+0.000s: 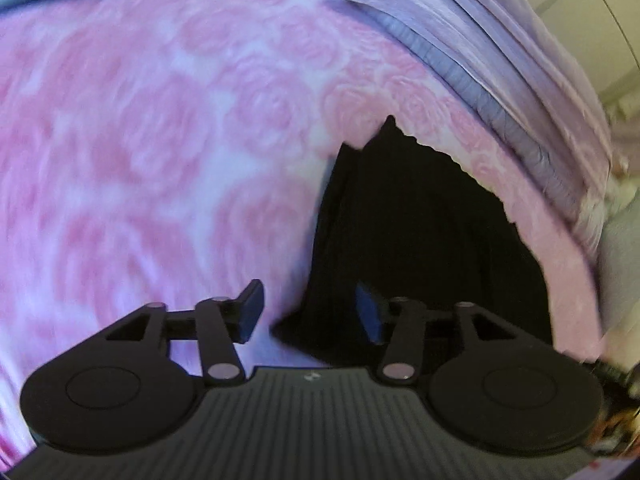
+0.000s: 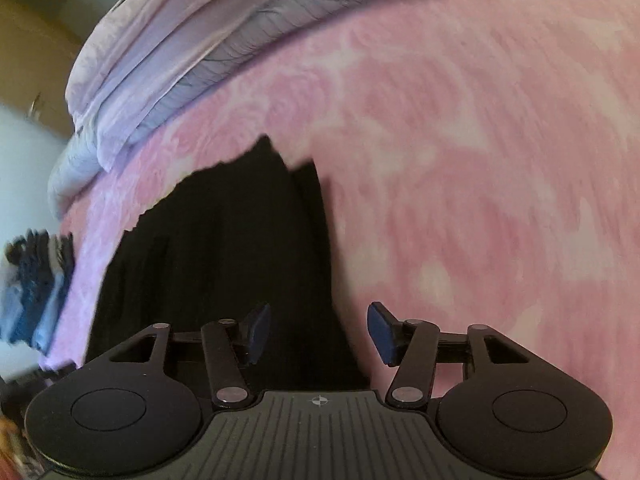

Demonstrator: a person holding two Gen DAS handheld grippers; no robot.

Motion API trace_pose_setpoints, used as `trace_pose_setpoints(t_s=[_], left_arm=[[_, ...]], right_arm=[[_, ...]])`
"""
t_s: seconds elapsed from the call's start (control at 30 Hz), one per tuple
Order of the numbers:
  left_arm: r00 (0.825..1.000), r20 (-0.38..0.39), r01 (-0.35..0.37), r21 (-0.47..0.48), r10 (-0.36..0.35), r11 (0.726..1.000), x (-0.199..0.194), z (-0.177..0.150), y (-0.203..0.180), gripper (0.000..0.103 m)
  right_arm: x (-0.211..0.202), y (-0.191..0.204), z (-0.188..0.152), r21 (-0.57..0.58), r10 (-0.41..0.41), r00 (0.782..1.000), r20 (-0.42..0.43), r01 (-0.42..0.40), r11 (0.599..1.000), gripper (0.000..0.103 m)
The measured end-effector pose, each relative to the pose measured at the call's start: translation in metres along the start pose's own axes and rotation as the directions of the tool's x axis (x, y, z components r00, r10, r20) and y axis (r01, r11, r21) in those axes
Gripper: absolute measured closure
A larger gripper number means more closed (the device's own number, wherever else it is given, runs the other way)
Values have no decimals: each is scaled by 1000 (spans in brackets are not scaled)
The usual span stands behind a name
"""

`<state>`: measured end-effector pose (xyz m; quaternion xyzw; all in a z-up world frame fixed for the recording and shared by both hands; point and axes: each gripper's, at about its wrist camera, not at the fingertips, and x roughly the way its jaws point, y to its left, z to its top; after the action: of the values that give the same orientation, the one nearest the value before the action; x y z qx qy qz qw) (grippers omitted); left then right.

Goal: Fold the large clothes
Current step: 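Grasp the folded edge of the black sweater with both grippers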

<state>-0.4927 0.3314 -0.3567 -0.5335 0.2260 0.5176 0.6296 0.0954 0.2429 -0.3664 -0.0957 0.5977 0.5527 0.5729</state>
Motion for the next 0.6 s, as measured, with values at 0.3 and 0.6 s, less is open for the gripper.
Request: trace_pose_setpoints(t_s=[0.3,0.6], left_arm=[[1000,22,3,-16,-3,1000,14,-24,4,95],[993,54,-104,59,101,993,18,-48,13,94]], right_arm=[[20,-3,-7,65,0,999,37,-3,998,98],[21,1,-15,-57,-138,988,70,142,988,101]])
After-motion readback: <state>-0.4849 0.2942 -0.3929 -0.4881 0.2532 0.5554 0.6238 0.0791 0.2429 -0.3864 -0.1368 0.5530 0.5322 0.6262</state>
